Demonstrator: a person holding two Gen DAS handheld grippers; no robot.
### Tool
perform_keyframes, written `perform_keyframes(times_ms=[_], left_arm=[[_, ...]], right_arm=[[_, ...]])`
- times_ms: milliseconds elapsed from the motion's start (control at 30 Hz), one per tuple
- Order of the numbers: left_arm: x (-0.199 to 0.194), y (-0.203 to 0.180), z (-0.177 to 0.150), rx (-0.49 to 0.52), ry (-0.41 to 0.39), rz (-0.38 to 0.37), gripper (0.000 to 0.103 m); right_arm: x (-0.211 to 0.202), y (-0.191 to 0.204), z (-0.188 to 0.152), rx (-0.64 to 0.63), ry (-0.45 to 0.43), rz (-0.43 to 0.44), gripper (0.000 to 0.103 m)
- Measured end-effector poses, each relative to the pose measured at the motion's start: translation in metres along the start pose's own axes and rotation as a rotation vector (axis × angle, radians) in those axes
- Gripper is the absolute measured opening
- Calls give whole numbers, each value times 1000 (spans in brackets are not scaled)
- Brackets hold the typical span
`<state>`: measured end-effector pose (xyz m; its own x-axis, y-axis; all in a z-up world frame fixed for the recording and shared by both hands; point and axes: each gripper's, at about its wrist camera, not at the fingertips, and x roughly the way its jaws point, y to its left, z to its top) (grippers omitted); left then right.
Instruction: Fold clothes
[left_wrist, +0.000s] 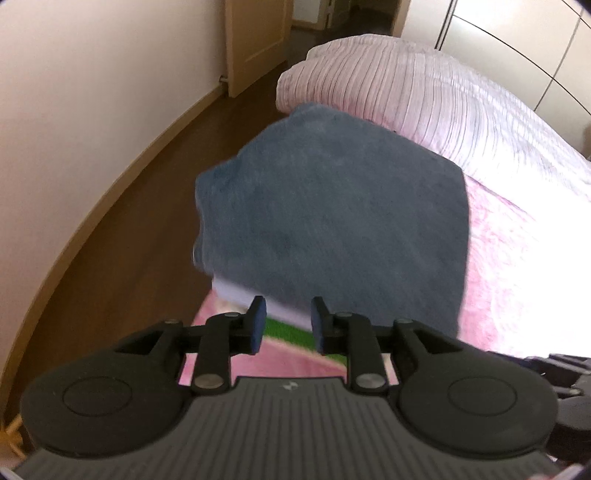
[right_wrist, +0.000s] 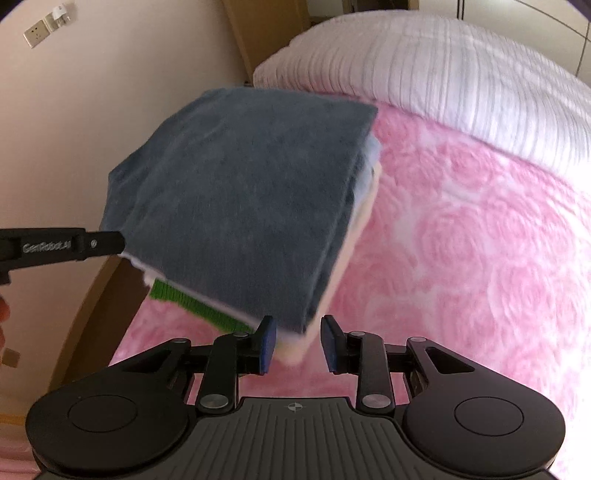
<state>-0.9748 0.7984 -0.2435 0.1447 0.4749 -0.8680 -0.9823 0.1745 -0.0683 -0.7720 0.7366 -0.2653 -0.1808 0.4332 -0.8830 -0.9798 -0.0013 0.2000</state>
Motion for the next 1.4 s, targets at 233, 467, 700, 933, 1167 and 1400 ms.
perform_keyframes(times_ms=[233, 467, 700, 933, 1167, 1400], left_arm=[[-50, -17, -20, -16, -6, 47, 31], [-102, -37, -29, -11, -79, 112, 40], [-140, -53, -49, -15, -98, 162, 47], [-176, -72, -71, -53, -136, 199, 60], [-210, -102, -96, -113, -197, 228, 64], [-238, -134, -117, -190, -206, 207, 63]], right_arm=[[-37, 16, -22, -48, 18, -7, 43], [-83, 19, -29, -94, -65, -37, 57], [-116, 19, -39, -116, -105, -55, 61], [-145, 19, -49, -177, -133, -55, 61], [-176, 2, -59, -212, -171, 9, 61], [-206, -21, -68, -282, -191, 73, 61]])
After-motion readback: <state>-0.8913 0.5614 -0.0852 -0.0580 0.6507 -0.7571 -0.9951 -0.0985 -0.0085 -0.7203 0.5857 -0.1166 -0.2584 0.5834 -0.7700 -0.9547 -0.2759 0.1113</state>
